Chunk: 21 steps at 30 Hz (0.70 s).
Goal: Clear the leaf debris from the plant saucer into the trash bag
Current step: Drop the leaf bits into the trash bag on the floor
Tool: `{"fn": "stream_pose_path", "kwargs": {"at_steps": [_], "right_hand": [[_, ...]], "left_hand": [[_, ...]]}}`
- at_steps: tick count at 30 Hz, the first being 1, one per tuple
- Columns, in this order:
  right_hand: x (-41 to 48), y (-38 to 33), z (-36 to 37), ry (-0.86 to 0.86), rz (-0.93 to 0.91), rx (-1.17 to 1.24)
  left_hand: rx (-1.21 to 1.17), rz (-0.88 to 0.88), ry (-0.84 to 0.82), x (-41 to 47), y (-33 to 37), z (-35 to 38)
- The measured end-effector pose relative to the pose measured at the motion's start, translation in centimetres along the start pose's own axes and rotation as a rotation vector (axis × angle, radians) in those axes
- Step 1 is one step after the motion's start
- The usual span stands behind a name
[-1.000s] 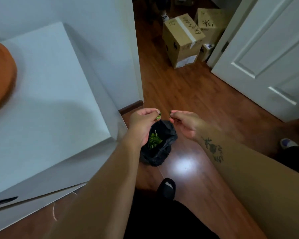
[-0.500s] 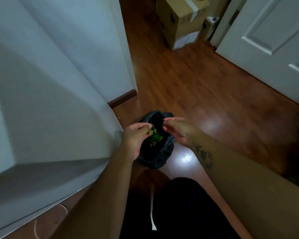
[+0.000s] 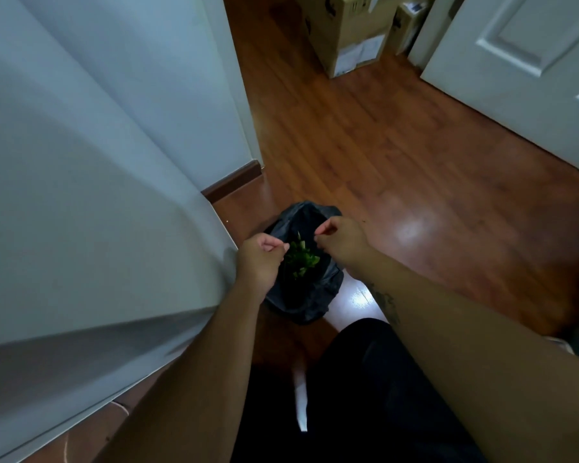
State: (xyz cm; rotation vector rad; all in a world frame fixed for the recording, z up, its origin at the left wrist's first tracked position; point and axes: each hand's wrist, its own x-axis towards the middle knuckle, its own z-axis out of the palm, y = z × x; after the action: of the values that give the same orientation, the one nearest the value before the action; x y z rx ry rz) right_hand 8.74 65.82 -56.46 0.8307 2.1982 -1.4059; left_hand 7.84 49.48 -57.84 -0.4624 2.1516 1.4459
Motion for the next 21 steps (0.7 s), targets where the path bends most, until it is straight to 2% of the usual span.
{"fn": "stream_pose_path", "kwargs": {"at_steps": [4,8,15,21], "right_hand": [[-3.1,-2.0,-1.7,-0.002,0.006,0.040],[-7.5,-6.7,-5.4,0.003,0.003,0.124],[-16.8,-18.0,-12.5,0.062,-0.159,0.121],[-20.9,-24.1,-14.3,0.071,-0.260,0.092]], "left_hand": [[0.019,0.015,-0.032,-2.8,2.8,-1.1],[0.030,0.044,-0.022,-7.1,8.5,-3.6],[-0.067,0.147,0.000,-16.0,21.6,-8.0],[0.000,0.306,0.057,-20.7,28.0,-11.4]]}}
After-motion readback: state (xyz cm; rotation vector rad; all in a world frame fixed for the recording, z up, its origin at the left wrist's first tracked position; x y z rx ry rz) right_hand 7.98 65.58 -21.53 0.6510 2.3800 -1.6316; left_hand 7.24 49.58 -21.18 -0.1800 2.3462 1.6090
